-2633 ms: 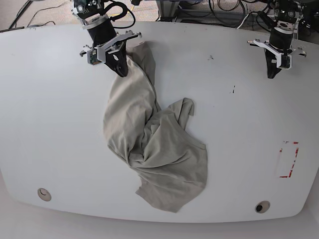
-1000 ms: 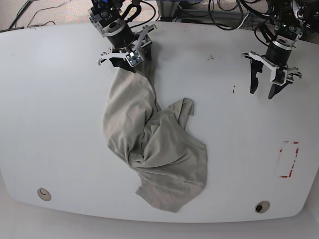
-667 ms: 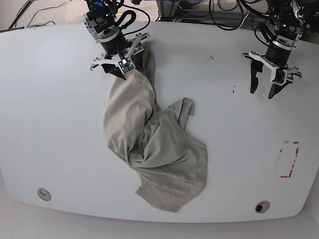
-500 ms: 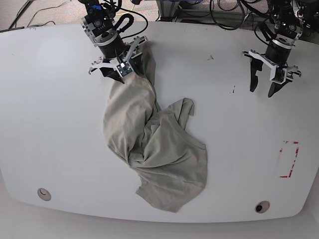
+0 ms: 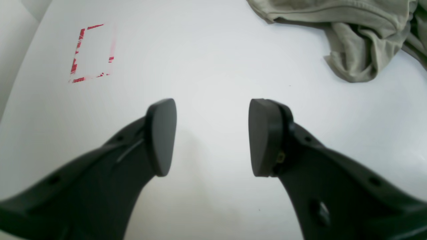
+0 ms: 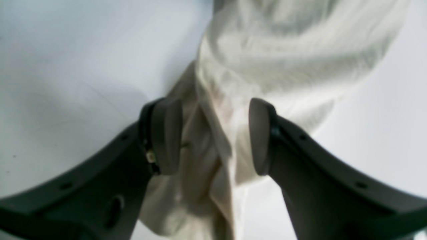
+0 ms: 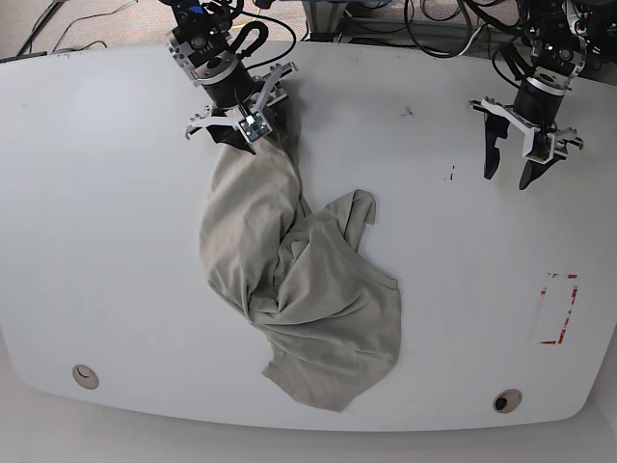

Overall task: Layout the t-shirt on the table in an organized manner, then fold the t-shirt properly
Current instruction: 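Close the right gripper on the shirt fabric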

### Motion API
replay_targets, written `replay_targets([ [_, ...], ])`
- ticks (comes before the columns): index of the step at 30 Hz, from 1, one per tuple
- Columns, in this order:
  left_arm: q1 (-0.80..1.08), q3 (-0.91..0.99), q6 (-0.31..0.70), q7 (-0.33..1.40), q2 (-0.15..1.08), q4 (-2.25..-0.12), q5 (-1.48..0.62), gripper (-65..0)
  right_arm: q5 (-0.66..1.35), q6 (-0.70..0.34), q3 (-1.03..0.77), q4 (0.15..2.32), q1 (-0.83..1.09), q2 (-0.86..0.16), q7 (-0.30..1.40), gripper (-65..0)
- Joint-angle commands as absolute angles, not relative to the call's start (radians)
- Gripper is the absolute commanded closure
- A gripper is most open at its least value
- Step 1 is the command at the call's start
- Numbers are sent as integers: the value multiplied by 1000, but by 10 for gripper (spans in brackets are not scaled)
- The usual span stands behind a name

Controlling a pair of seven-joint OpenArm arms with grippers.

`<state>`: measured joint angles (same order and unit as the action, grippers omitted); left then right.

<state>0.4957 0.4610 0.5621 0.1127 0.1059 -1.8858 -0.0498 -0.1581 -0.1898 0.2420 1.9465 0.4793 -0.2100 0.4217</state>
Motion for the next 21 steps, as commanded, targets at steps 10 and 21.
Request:
replay_targets([
  [10, 492, 464, 561, 87, 114, -1902, -64, -326, -160, -186, 239, 1899, 444, -216, 395, -300],
  [21, 492, 464, 561, 87, 114, -1902, -64, -326, -160, -186, 217, 1890, 424, -214, 395, -281],
])
